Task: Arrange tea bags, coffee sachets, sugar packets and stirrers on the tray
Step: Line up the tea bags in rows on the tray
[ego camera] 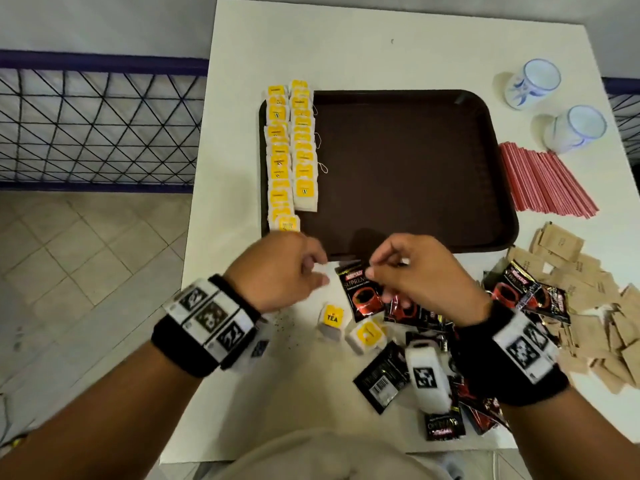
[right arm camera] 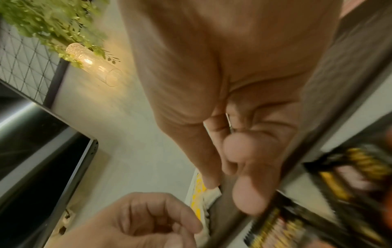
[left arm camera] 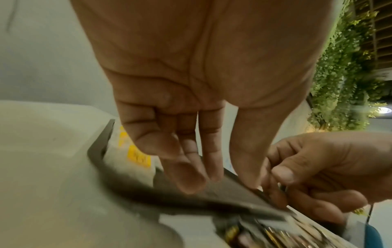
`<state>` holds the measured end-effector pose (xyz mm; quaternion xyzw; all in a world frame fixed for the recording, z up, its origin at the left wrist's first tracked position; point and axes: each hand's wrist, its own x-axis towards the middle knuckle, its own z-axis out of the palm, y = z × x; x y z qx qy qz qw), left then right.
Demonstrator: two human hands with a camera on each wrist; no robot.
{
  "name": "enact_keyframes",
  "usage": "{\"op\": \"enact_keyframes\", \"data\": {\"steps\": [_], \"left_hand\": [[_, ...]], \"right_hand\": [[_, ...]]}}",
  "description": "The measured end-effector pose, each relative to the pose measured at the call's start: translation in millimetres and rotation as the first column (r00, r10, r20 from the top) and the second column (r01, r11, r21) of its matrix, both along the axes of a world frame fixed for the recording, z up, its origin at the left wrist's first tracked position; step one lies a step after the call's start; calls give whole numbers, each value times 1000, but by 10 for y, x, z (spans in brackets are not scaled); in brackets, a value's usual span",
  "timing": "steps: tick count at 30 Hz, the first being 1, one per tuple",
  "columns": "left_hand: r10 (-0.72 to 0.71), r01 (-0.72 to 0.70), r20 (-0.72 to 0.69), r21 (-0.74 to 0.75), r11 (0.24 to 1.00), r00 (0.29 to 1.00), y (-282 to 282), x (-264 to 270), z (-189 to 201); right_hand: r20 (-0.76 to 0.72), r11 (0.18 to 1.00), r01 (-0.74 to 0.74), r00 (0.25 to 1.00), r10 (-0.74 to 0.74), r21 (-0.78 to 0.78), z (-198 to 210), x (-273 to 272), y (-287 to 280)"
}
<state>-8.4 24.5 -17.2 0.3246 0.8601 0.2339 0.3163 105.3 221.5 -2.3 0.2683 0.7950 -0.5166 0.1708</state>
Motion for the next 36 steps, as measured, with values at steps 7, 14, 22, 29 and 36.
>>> {"op": "enact_keyframes", "data": {"steps": [7, 14, 22, 29, 36], "left_hand": [[-136, 146, 70, -176, 973, 988, -73, 534, -186], [-122, 119, -8, -178, 977, 992, -43, 724, -289], [-145, 145, 12, -167, 975, 989, 38, 775, -320], [-173, 171, -4, -127, 977, 985, 76, 757, -334], [-160, 157, -14, -133, 979, 987, 102, 716, -375]], "right_hand": [[105, 990, -103, 990, 92, 100, -170, 587, -123], [115, 933, -239, 970, 215, 269, -259, 645, -272], [96, 902, -285, 959, 268, 325, -338, 624, -328], [52, 940, -257, 966, 252, 224, -283, 559, -272], [14, 967, -209, 978, 209, 146, -247, 505, -249]]}}
